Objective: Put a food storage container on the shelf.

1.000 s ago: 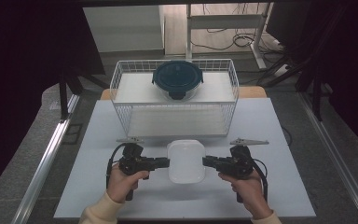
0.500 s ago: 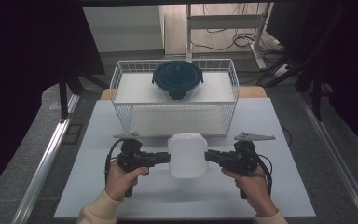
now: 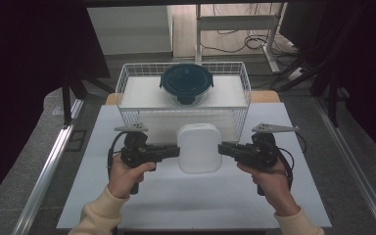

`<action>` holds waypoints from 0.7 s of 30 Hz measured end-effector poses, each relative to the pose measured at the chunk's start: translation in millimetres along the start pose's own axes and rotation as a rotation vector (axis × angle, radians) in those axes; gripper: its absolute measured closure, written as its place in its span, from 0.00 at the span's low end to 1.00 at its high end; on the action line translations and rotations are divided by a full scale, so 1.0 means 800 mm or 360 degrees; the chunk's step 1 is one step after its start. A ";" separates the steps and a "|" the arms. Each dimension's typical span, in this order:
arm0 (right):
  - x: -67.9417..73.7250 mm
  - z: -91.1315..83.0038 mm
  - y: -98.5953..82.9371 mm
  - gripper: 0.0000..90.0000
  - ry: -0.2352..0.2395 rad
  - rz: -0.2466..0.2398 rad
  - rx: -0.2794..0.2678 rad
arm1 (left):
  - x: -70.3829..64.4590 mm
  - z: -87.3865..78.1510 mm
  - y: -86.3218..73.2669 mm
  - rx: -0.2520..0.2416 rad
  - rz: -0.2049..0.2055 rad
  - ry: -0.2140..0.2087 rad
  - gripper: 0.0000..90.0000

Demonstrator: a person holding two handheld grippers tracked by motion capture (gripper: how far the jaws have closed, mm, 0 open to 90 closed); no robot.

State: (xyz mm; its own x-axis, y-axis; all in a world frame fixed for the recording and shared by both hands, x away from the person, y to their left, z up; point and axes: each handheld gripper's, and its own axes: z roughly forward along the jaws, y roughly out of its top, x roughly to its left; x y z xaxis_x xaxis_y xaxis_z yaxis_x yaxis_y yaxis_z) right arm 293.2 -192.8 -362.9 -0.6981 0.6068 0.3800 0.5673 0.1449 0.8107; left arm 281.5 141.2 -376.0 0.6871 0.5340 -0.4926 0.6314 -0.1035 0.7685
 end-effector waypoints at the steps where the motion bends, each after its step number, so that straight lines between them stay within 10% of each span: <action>1: 0.001 -0.001 0.003 0.86 -0.0003 -0.0008 -0.0002 | 0.000 -0.002 0.002 -0.0007 0.0004 -0.0003 0.91; 21: 0.023 -0.008 0.058 0.86 -0.0026 -0.0109 -0.0056 | -0.010 -0.028 0.047 -0.0078 0.0061 0.0027 0.90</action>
State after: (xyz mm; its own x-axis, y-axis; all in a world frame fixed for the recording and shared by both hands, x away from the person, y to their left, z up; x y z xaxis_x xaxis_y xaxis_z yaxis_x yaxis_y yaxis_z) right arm 303.9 -180.1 -315.8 -0.7276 0.6089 0.3159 0.5025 0.1595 0.8498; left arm 291.9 151.8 -334.4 0.7039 0.5446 -0.4559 0.5863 -0.0831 0.8058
